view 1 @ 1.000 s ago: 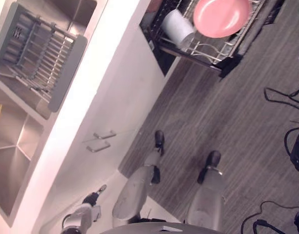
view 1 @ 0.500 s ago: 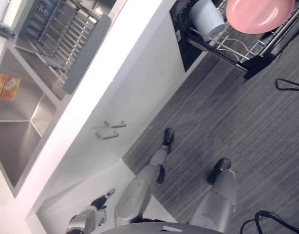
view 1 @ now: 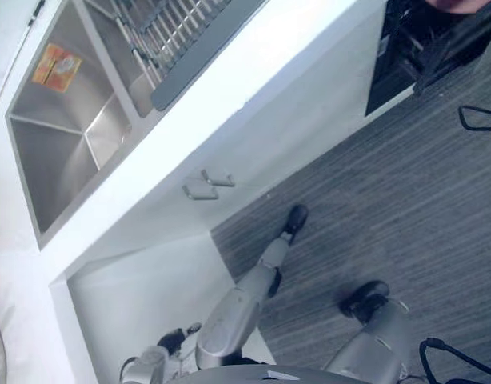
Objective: Walk over to the sink, pick up the cup, carry it to the dishwasher, place the cup inside the dishwasher, then close the dishwasher door
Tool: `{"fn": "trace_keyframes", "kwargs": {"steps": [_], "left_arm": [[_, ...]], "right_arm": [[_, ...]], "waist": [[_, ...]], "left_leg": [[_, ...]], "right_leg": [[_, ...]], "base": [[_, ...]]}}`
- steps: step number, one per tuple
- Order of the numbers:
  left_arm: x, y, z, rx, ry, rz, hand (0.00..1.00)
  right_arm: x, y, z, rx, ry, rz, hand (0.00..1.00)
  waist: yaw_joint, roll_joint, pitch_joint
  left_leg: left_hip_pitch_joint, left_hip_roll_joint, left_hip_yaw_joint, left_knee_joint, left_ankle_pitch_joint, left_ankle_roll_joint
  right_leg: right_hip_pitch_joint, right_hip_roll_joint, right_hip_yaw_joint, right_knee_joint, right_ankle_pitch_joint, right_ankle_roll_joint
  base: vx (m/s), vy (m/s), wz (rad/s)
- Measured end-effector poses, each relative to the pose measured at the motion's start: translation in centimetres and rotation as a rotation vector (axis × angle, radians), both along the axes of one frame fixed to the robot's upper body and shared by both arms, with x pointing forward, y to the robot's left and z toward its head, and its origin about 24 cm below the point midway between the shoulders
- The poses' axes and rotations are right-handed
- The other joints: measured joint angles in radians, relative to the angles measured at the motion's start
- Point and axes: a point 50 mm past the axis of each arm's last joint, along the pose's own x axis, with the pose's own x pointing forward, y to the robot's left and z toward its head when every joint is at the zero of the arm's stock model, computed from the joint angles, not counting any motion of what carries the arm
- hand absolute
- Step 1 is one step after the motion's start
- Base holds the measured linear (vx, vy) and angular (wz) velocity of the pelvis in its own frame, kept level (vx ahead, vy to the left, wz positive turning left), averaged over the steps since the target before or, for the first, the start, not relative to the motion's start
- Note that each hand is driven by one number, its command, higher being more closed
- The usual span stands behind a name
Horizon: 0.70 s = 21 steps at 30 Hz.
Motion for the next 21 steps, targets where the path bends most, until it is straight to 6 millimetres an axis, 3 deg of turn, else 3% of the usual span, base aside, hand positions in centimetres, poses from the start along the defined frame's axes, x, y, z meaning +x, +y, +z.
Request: {"fn": "trace_keyframes", "kwargs": {"steps": [4,7,8,13,16,20,21], "left_arm": [[0.2,-0.1,0.1,0.014,-0.017,-0.01,0.0],[0.2,-0.1,0.1,0.015,-0.019,-0.01,0.0],[0.2,-0.1,0.1,0.015,-0.022,-0.01,0.0],[0.6,-0.1,0.3,0.014,-0.059,-0.004,0.0],[0.8,0.4,0.4,0.011,-0.075,0.039,0.0],[1.5,1.8,0.8,-0.006,-0.123,0.199,0.0],[2.0,2.1,1.1,-0.021,-0.144,0.249,0.0]], "right_arm": [[-0.5,2.3,3.0,0.117,-0.31,0.2,1.0],[-2.1,2.3,4.6,0.171,-0.493,0.293,1.0],[-2.2,2.3,4.8,0.173,-0.511,0.321,0.0],[-2.4,2.4,5.0,0.145,-0.532,0.404,0.0],[-1.8,2.2,3.6,0.135,-0.505,0.423,0.0],[-0.1,3.8,-2.2,0.073,-0.45,0.55,0.0],[0.3,4.2,-5.0,0.054,-0.401,0.572,0.0]], "waist": [[0.029,0.0,0.0],[0.038,0.0,0.0],[0.037,-0.001,0.0],[0.031,-0.003,0.002],[0.02,-0.009,0.007],[-0.035,-0.059,0.045],[-0.059,-0.085,0.065]], "left_leg": [[-0.013,-0.002,-0.002,0.0,-0.002,-0.001],[-0.034,-0.003,-0.005,0.0,-0.002,-0.001],[-0.038,-0.004,-0.006,0.0,-0.002,-0.002],[-0.033,0.001,0.001,0.0,0.002,-0.005],[-0.009,0.021,0.016,0.0,0.002,-0.005],[0.05,0.048,0.085,0.0,-0.012,0.012],[0.066,0.057,0.105,0.0,-0.017,0.018]], "right_leg": [[-0.007,0.0,-0.002,-0.001,-0.007,0.0],[-0.024,0.003,-0.001,-0.002,-0.008,0.001],[-0.027,0.003,-0.001,-0.002,-0.008,0.003],[-0.02,0.011,0.0,-0.014,-0.006,0.003],[0.016,0.037,-0.002,-0.046,0.004,-0.001],[0.081,0.07,0.005,-0.086,0.015,-0.005],[0.099,0.081,0.007,-0.098,0.02,-0.007]], "base": [[-0.01,-0.064,0.12],[-0.01,-0.045,0.09],[0.0,-0.033,0.01],[0.0,-0.061,-0.02],[-0.01,-0.084,-0.1],[-0.02,-0.04,-0.2],[-0.03,-0.038,-0.21]]}}
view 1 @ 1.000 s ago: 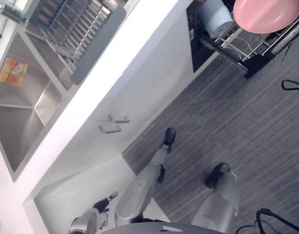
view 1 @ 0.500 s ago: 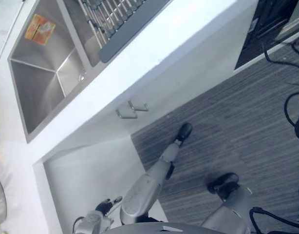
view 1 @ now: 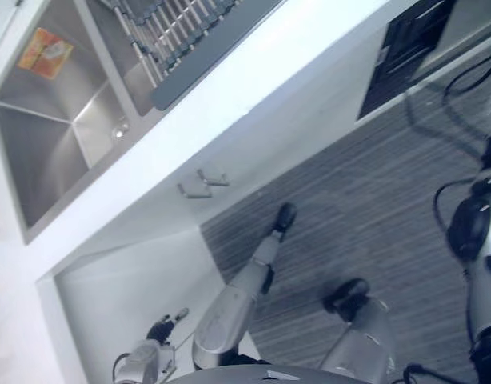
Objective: Walk over to the sink, pick up the cup, carry it to the dishwasher, place the cup inside the dishwasher, then close the dishwasher door
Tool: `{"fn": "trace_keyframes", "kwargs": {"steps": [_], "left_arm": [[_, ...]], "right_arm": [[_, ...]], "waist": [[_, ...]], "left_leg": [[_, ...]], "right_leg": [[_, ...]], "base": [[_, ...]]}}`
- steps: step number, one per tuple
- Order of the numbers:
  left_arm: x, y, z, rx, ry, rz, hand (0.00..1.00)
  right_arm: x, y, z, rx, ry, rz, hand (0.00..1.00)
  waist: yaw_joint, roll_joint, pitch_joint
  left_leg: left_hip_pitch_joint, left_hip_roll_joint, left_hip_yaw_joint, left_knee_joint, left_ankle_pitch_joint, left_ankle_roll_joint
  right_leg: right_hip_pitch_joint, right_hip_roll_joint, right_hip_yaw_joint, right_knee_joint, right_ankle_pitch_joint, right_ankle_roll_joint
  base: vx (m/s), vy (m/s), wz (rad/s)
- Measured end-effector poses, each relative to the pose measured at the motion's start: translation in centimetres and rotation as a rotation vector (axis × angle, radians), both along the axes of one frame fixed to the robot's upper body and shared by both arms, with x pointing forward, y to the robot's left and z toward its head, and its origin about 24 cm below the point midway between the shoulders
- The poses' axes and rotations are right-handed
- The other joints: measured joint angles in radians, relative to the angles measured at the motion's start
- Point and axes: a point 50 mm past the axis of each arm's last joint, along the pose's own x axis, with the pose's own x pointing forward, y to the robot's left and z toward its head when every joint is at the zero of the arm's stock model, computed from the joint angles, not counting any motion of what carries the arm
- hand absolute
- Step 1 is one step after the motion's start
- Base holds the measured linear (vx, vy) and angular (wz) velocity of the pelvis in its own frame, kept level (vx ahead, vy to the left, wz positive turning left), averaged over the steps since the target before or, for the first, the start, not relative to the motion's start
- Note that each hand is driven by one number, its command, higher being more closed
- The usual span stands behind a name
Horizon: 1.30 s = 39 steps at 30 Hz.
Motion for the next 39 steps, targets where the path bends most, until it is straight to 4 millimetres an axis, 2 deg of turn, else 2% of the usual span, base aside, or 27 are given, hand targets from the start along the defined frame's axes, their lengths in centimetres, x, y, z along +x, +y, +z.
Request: {"fn": "trace_keyframes", "kwargs": {"steps": [1,2,3,4,5,7,9,11,12,14,16,19,20,21,22,23,24,25,26,27,29,33,35,36,37,38,39], "left_arm": [[0.6,0.3,0.3,-0.019,-0.019,0.044,0.0],[0.8,0.5,0.4,-0.024,-0.024,0.059,0.0],[1.4,0.7,0.6,-0.045,-0.035,0.099,0.0],[1.6,0.8,0.7,-0.051,-0.041,0.114,0.0],[1.9,1.2,1.0,-0.067,-0.06,0.165,0.0],[1.8,1.7,1.0,-0.073,-0.067,0.209,0.0],[1.4,2.7,1.0,-0.067,-0.058,0.265,0.0],[1.3,3.4,1.1,-0.058,-0.06,0.282,0.0],[0.9,3.9,0.9,-0.043,-0.042,0.287,0.0],[-0.1,4.4,0.4,-0.042,-0.007,0.318,0.0],[-2.4,5.0,-0.6,-0.054,0.074,0.395,0.0],[-5.3,5.2,-1.4,-0.059,0.158,0.415,0.0],[-5.8,5.2,-1.6,-0.062,0.174,0.415,0.0],[-6.4,5.0,-1.8,-0.074,0.194,0.407,0.0],[-6.8,4.5,-2.0,-0.088,0.201,0.398,0.0],[-7.1,4.2,-2.1,-0.093,0.213,0.395,0.0],[-7.4,4.0,-2.2,-0.094,0.218,0.389,0.0],[-7.1,4.2,-2.1,-0.084,0.209,0.379,0.0],[-6.9,4.6,-1.9,-0.065,0.197,0.378,0.0],[-6.5,5.0,-1.8,-0.045,0.187,0.382,0.0],[-4.7,4.8,-1.6,-0.036,0.16,0.404,0.0],[-4.2,2.7,-1.9,-0.081,0.168,0.474,0.0],[-4.1,2.8,-1.7,-0.07,0.163,0.508,0.0],[-4.3,3.1,-1.7,-0.06,0.161,0.535,0.0],[-4.4,2.5,-1.8,-0.078,0.163,0.576,0.0],[-4.5,2.2,-1.8,-0.09,0.166,0.592,0.0],[-4.8,1.5,-2.0,-0.107,0.178,0.607,0.0]], "right_arm": [[0.5,0.1,-3.5,-0.007,0.066,0.01,0.0],[0.7,0.2,-5.2,-0.007,0.103,0.018,0.0],[0.9,0.2,-9.7,0.025,0.203,0.035,0.0],[0.9,0.1,-12.0,0.046,0.26,0.041,0.0],[-0.3,-0.1,-19.5,0.129,0.426,0.055,0.0],[-1.9,0.1,-24.4,0.187,0.538,0.061,0.0],[-5.6,1.0,-32.2,0.245,0.759,0.053,0.0],[-8.2,1.2,-36.3,0.269,0.907,0.035,0.0],[-11.3,1.1,-40.1,0.324,1.047,-0.004,0.0],[-14.7,1.2,-43.3,0.358,1.188,-0.044,0.0],[-19.9,1.7,-47.1,0.409,1.409,-0.09,0.0],[-24.6,2.5,-49.4,0.426,1.614,-0.111,0.0],[-25.2,2.7,-49.6,0.421,1.641,-0.107,0.0],[-25.9,3.1,-50.0,0.431,1.667,-0.107,0.0],[-26.3,2.8,-49.9,0.423,1.681,-0.12,0.0],[-26.1,2.6,-49.8,0.413,1.68,-0.119,0.0],[-25.8,3.1,-50.0,0.401,1.687,-0.102,0.0],[-25.7,3.6,-50.1,0.39,1.696,-0.086,0.0],[-25.7,4.8,-50.5,0.372,1.717,-0.048,0.0],[-25.2,5.9,-50.7,0.363,1.711,-0.016,0.0],[-24.2,8.1,-50.8,0.358,1.685,0.024,0.0],[-23.8,9.0,-50.5,0.256,1.666,0.052,0.0],[-24.1,9.8,-50.6,0.213,1.685,0.061,0.0],[-24.6,10.7,-50.9,0.219,1.705,0.081,0.0],[-24.4,10.6,-50.8,0.197,1.705,0.081,0.0],[-24.3,10.5,-50.8,0.187,1.706,0.078,0.0],[-24.2,10.2,-50.7,0.172,1.708,0.078,0.0]], "waist": [[-0.026,-0.029,0.021],[-0.038,-0.041,0.03],[-0.063,-0.069,0.049],[-0.074,-0.079,0.056],[-0.109,-0.105,0.072],[-0.127,-0.123,0.077],[-0.171,-0.15,0.072],[-0.186,-0.168,0.056],[-0.19,-0.186,0.018],[-0.19,-0.203,-0.025],[-0.192,-0.236,-0.091],[-0.195,-0.293,-0.144],[-0.196,-0.308,-0.152],[-0.197,-0.351,-0.166],[-0.201,-0.336,-0.167],[-0.206,-0.327,-0.164],[-0.22,-0.289,-0.186],[-0.225,-0.274,-0.192],[-0.232,-0.262,-0.203],[-0.229,-0.275,-0.213],[-0.221,-0.304,-0.227],[-0.229,-0.299,-0.24],[-0.23,-0.327,-0.274],[-0.225,-0.361,-0.298],[-0.223,-0.331,-0.32],[-0.223,-0.328,-0.341],[-0.221,-0.304,-0.357]], "left_leg": [[0.016,0.007,0.011,0.0,-0.004,0.003],[0.023,0.01,0.014,0.0,-0.008,0.002],[0.037,0.021,0.027,0.0,-0.015,0.004],[0.044,0.026,0.03,0.0,-0.018,0.006],[0.071,0.039,0.043,-0.001,-0.029,0.01],[0.096,0.047,0.062,-0.001,-0.037,0.014],[0.163,0.055,0.1,-0.001,-0.049,0.014],[0.206,0.063,0.128,-0.001,-0.067,0.019],[0.238,0.067,0.149,-0.001,-0.087,0.02],[0.275,0.07,0.172,-0.001,-0.11,0.019],[0.351,0.064,0.197,0.0,-0.143,0.027],[0.456,0.027,0.202,0.001,-0.184,0.037],[0.47,0.014,0.207,0.014,-0.199,0.043],[0.462,-0.011,0.256,0.124,-0.271,0.074],[0.425,-0.006,0.287,0.298,-0.387,0.076],[0.419,0.002,0.269,0.356,-0.427,0.081],[0.443,0.023,0.215,0.369,-0.453,0.085],[0.46,0.034,0.187,0.355,-0.451,0.088],[0.467,0.054,0.141,0.334,-0.447,0.097],[0.466,0.054,0.11,0.314,-0.444,0.102],[0.474,0.055,0.08,0.264,-0.439,0.108],[0.488,0.054,0.029,0.279,-0.456,0.082],[0.496,0.046,-0.001,0.296,-0.485,0.049],[0.5,0.042,0.002,0.307,-0.506,0.024],[0.502,0.088,0.008,0.308,-0.519,0.005],[0.506,0.112,0.015,0.302,-0.518,-0.003],[0.502,0.154,0.043,0.291,-0.51,-0.016]], "right_leg": [[0.017,0.01,0.004,-0.011,0.005,-0.001],[0.025,0.014,0.006,-0.017,0.008,-0.001],[0.039,0.031,0.02,-0.039,0.02,-0.001],[0.048,0.04,0.023,-0.054,0.028,0.0],[0.085,0.066,0.031,-0.104,0.053,0.004],[0.112,0.081,0.048,-0.134,0.072,0.006],[0.187,0.104,0.076,-0.21,0.11,0.02],[0.226,0.116,0.099,-0.245,0.124,0.024],[0.255,0.123,0.113,-0.277,0.13,0.029],[0.293,0.131,0.128,-0.309,0.137,0.032],[0.382,0.135,0.129,-0.366,0.143,0.039],[0.497,0.099,0.115,-0.383,0.123,0.055],[0.516,0.08,0.106,-0.38,0.115,0.058],[0.557,0.032,0.084,-0.355,0.108,0.069],[0.564,0.018,0.091,-0.224,0.098,-0.007],[0.532,0.022,0.136,-0.127,0.12,-0.093],[0.445,0.058,0.255,0.055,0.246,-0.218],[0.405,0.077,0.313,0.117,0.308,-0.21],[0.371,0.136,0.38,0.086,0.191,-0.102],[0.353,0.171,0.409,-0.002,0.148,-0.087],[0.29,0.234,0.495,-0.215,0.144,-0.071],[0.272,0.312,0.681,-0.35,0.18,-0.036],[0.296,0.31,0.693,-0.399,0.219,-0.037],[0.319,0.288,0.667,-0.431,0.279,0.01],[0.336,0.31,0.605,-0.433,0.262,-0.015],[0.343,0.321,0.585,-0.444,0.258,-0.023],[0.363,0.335,0.542,-0.477,0.259,-0.037]], "base": [[-0.04,-0.047,-0.2],[-0.02,-0.033,-0.27],[-0.02,-0.031,-0.26],[-0.01,-0.031,-0.41],[0.0,-0.024,-0.36],[0.02,-0.004,-0.42],[0.03,0.006,-0.56],[0.0,0.001,-0.5],[-0.02,-0.026,-0.44],[0.0,-0.04,-0.39],[0.05,-0.049,-0.29],[0.11,-0.043,-0.02],[0.11,0.039,0.22],[0.16,0.073,0.35],[0.14,0.102,0.42],[0.09,0.116,0.64],[0.02,0.107,0.72],[0.07,0.057,1.08],[0.12,-0.02,1.04],[0.14,-0.074,1.22],[0.16,-0.097,1.11],[0.19,-0.156,0.81],[0.25,-0.28,0.94],[0.36,-0.428,0.89],[0.35,-0.421,0.83],[0.33,-0.352,0.78],[0.16,-0.143,0.45]]}}
